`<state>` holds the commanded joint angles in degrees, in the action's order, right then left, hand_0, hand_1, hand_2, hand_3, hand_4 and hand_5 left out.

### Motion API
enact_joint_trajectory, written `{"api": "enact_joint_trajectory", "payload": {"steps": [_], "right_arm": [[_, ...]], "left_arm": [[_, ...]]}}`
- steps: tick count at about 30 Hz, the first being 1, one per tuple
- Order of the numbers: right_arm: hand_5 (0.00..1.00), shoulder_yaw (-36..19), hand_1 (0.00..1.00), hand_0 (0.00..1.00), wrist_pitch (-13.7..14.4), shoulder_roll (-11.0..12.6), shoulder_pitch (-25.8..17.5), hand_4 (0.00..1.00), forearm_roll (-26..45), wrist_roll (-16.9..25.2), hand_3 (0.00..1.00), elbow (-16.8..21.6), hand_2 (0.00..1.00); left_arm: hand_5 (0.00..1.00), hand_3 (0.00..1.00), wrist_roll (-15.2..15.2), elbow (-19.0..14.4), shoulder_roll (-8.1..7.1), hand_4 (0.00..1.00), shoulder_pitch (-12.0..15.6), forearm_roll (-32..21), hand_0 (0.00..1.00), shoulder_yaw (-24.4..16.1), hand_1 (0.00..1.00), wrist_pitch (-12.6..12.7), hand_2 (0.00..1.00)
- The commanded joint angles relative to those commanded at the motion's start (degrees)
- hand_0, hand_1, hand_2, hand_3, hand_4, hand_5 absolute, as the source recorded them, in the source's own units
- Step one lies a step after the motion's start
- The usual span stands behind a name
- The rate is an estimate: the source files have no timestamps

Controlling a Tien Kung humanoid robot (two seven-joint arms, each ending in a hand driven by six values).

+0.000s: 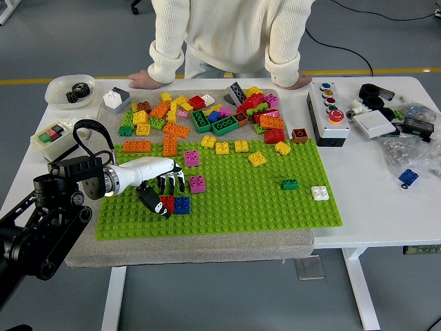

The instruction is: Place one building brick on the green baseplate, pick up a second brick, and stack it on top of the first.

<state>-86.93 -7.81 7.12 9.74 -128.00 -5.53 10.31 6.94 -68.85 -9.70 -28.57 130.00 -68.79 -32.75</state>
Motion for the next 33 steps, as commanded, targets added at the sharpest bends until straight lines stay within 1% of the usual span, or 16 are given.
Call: {"api": "enact_joint_trajectory", "payload": {"steps": [11, 16, 17, 23, 28, 29, 33], "right_arm": [[0.408, 0.2, 0.643, 0.741, -0.1, 0.0, 0.0, 0.827, 0.1, 0.0, 0.602, 0.0, 0.715], [0.408, 0.3, 0.643, 0.741, -0.1, -0.1, -0.1, 0.827, 0.2, 0.0, 0.602, 0.0, 0.715], [0.408, 0.3, 0.644, 0.74, -0.1, -0.1, -0.1, 0.827, 0.2, 0.0, 0.602, 0.0, 0.717], [0.408, 0.4, 0.643, 0.74, -0.1, -0.1, -0.1, 0.827, 0.1, 0.0, 0.603, 0.0, 0.716], [0.408, 0.4, 0.643, 0.74, -0.1, -0.1, -0.1, 0.827, 0.1, 0.0, 0.603, 0.0, 0.716], [0.408, 0.4, 0.644, 0.74, -0.1, -0.1, -0.1, 0.828, 0.1, 0.0, 0.602, 0.0, 0.716], [0.408, 0.3, 0.644, 0.74, -0.1, -0.1, -0.1, 0.828, 0.1, 0.0, 0.602, 0.0, 0.716]], "left_arm": [[0.009, 0.532, 0.2, -0.8, -0.37, 0.998, 0.1, 0.0, 0.479, 0.1, 0.406, -1.8, 0.47], [0.009, 0.532, 0.2, -0.8, -0.36, 0.998, 0.1, 0.0, 0.479, 0.0, 0.406, -1.4, 0.47], [0.04, 0.536, 0.2, -0.7, -0.35, 0.998, 0.1, 0.0, 0.487, 0.0, 0.412, -1.2, 0.482], [0.049, 0.534, 0.3, -0.3, -0.26, 0.998, 0.1, 0.0, 0.489, 0.0, 0.414, -0.7, 0.49], [0.049, 0.534, 0.3, -0.1, -0.23, 0.998, 0.1, 0.0, 0.489, 0.0, 0.414, -0.5, 0.49], [0.091, 0.534, 0.3, -0.1, -0.22, 0.998, 0.1, 0.0, 0.501, -0.1, 0.421, -0.6, 0.5], [0.091, 0.534, 0.4, -0.1, -0.24, 0.998, 0.1, 0.0, 0.501, -0.2, 0.421, -0.8, 0.5]]}}
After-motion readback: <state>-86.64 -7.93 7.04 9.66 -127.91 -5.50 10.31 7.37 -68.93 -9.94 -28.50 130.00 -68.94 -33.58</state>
